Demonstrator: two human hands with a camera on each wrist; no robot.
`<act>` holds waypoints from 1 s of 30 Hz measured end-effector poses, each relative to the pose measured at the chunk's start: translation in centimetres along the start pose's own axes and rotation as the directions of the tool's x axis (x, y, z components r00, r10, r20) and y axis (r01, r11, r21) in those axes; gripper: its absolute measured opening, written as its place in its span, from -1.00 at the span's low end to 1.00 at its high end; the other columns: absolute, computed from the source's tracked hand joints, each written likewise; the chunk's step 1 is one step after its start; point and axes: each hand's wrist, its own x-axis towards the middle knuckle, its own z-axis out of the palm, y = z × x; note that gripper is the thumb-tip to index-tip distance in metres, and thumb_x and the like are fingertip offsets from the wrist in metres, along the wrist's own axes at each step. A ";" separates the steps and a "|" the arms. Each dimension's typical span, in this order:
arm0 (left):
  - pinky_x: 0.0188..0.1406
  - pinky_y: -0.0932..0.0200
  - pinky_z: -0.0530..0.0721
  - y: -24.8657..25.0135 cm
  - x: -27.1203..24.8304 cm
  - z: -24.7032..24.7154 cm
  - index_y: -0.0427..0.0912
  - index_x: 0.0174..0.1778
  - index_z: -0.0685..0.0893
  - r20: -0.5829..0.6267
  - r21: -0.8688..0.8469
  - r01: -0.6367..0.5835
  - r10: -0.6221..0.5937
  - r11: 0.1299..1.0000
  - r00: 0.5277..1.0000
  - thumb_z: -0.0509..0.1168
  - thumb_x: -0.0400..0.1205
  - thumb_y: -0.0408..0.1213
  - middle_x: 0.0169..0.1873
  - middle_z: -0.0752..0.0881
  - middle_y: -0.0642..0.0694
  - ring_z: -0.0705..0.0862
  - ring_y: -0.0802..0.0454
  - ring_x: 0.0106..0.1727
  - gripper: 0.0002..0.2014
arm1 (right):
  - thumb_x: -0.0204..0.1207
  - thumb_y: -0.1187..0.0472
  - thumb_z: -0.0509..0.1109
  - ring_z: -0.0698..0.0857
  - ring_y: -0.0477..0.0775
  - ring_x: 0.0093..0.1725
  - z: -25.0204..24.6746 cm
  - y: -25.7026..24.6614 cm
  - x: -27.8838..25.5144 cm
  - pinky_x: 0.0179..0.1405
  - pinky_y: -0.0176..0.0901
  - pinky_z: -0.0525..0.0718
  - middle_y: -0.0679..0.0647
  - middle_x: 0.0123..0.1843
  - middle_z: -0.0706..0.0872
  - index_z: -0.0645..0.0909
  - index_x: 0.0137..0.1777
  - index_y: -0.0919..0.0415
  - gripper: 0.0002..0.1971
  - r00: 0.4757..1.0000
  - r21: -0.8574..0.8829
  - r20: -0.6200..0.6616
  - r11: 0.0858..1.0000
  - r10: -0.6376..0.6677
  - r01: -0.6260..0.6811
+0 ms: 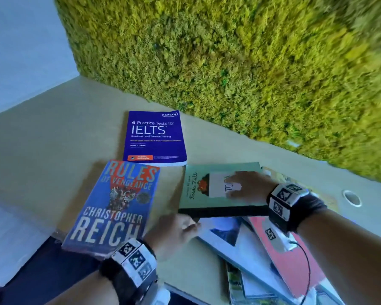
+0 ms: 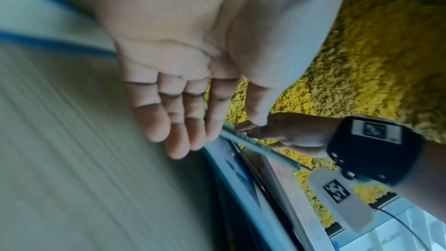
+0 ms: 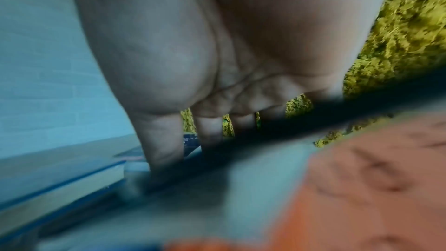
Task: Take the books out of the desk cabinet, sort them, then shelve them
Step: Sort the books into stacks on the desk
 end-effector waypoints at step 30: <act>0.00 -0.21 0.85 10.3 21.0 -6.6 -0.11 0.48 0.58 -0.191 -0.710 0.037 -0.242 0.703 0.951 0.50 0.61 -0.12 0.16 0.73 -0.05 0.75 -0.11 0.13 -0.49 | 0.73 0.33 0.33 0.65 0.06 -0.36 -0.4 10.0 2.1 -0.54 -0.19 0.59 0.18 -0.07 0.72 0.40 0.62 0.17 -0.52 0.932 0.985 -0.149 -0.037 0.329 0.171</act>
